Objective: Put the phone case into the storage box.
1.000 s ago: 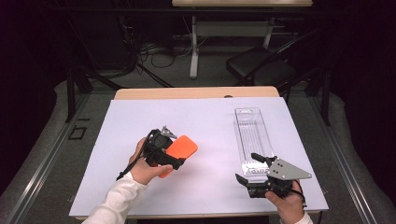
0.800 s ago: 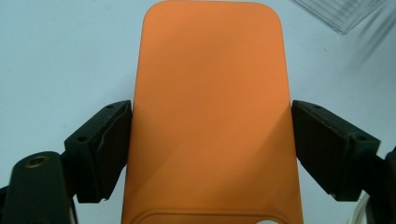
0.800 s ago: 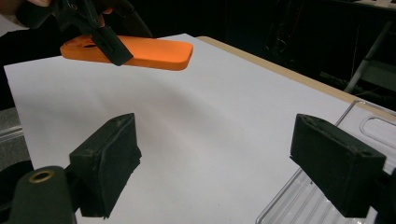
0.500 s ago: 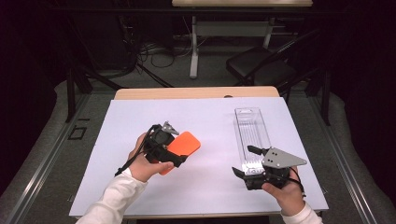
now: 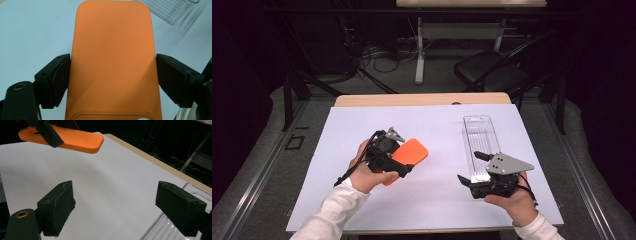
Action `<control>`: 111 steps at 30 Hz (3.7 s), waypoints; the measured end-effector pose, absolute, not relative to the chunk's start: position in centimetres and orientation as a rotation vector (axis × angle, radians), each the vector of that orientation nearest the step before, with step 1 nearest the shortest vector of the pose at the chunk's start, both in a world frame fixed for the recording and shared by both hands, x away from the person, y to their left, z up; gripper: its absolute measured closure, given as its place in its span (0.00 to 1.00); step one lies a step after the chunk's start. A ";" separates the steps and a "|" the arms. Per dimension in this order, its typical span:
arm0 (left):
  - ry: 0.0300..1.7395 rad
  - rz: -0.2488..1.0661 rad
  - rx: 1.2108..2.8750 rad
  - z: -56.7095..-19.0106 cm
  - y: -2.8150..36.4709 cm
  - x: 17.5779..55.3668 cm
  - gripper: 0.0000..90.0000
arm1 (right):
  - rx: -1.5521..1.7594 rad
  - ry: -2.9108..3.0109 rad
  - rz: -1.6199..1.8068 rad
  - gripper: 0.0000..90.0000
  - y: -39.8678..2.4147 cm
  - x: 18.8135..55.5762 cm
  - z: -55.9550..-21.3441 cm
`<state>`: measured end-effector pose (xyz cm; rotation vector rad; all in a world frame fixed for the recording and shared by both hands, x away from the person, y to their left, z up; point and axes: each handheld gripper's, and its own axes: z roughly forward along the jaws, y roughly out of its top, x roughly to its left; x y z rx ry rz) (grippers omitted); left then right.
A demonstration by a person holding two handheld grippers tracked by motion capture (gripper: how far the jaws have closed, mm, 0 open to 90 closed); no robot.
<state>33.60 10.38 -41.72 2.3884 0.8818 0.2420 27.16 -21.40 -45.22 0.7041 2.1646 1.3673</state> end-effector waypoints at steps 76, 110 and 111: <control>0.721 0.087 2.445 -41.3 4.1 33.9 0.18 | -0.038 2.129 0.840 0.33 -17.1 26.9 -45.5; 0.702 -0.002 2.465 -41.9 3.2 34.1 0.18 | -0.380 1.975 0.585 0.41 -16.1 26.5 -47.3; 0.699 -0.001 2.468 -41.9 3.1 34.1 0.18 | -0.383 1.973 0.580 0.41 -16.1 26.5 -47.3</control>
